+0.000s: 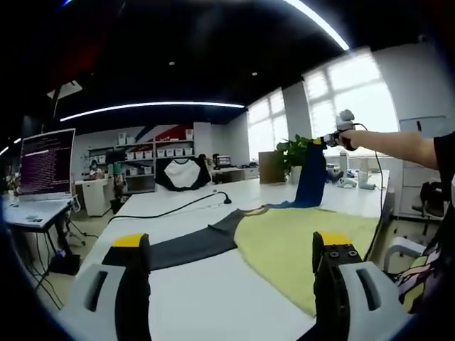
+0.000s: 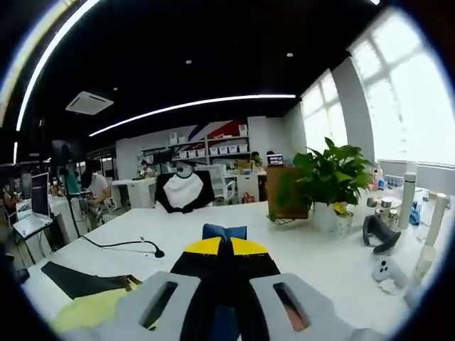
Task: Fold the garment on the visible template until the final outline fits inside the template.
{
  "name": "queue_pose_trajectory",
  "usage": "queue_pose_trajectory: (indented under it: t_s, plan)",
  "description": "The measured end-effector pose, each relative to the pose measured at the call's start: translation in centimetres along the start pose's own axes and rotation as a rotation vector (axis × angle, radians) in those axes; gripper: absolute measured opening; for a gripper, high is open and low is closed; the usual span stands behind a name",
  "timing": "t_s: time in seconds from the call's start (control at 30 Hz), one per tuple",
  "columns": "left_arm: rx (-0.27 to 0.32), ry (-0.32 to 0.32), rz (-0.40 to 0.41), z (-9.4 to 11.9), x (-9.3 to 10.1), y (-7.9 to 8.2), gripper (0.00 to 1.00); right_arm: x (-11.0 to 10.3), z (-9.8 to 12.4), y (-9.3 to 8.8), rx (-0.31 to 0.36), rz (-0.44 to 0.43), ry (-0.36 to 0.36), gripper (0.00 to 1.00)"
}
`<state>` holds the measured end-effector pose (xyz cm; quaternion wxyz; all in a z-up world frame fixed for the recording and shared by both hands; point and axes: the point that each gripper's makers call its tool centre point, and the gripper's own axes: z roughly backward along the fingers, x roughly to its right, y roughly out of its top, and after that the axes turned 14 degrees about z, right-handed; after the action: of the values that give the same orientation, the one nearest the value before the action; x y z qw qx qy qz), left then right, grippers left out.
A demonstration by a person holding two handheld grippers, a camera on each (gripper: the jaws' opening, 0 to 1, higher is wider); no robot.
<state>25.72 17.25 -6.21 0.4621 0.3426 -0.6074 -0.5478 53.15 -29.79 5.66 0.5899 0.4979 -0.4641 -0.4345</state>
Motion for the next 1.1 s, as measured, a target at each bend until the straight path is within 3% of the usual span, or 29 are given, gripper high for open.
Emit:
queue_pose_trajectory:
  t_s: [0.67, 0.87, 0.97, 1.1]
  plan:
    - [0.028, 0.012, -0.021, 0.7, -0.1, 1.1, 1.00, -10.4, -2.2, 2.4, 0.009, -0.117, 0.172, 0.00]
    - [0.020, 0.005, -0.017, 0.7, 0.1, 1.0, 1.00, -13.7, -2.9, 1.4, -0.017, -0.147, 0.226, 0.00]
    - [0.023, 0.004, -0.018, 0.6, 0.3, 1.0, 1.00, -15.9, -3.2, 0.4, -0.062, -0.184, 0.271, 0.00]
    - [0.021, 0.002, -0.020, 0.7, 0.3, 1.1, 1.00, -17.7, -3.6, -0.4, -0.071, -0.170, 0.284, 0.00]
